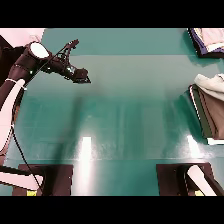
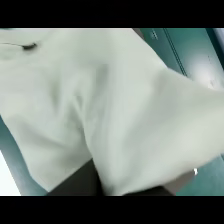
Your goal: Fold the shirts.
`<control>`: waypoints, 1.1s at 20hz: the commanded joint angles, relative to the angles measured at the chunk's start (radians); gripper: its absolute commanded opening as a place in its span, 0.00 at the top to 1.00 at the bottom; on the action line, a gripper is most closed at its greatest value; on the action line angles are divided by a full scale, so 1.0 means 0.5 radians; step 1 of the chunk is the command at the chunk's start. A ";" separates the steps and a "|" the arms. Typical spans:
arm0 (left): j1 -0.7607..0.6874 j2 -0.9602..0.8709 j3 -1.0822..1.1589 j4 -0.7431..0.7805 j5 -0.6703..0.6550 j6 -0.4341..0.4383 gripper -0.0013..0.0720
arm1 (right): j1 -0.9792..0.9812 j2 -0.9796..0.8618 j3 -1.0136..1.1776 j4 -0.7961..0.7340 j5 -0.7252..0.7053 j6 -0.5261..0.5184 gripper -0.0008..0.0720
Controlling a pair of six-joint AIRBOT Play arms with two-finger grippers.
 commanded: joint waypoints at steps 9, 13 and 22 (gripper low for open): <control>0.000 0.000 0.001 -0.003 -0.021 0.034 0.95 | -0.192 0.137 -0.238 0.088 -0.044 0.063 0.19; 0.000 0.001 0.002 -0.002 0.054 0.072 0.95 | 0.097 0.139 -0.224 0.562 -0.065 0.063 0.20; 0.000 0.001 0.002 -0.032 0.086 0.070 0.95 | 1.052 0.139 -0.224 0.605 -0.333 0.062 0.97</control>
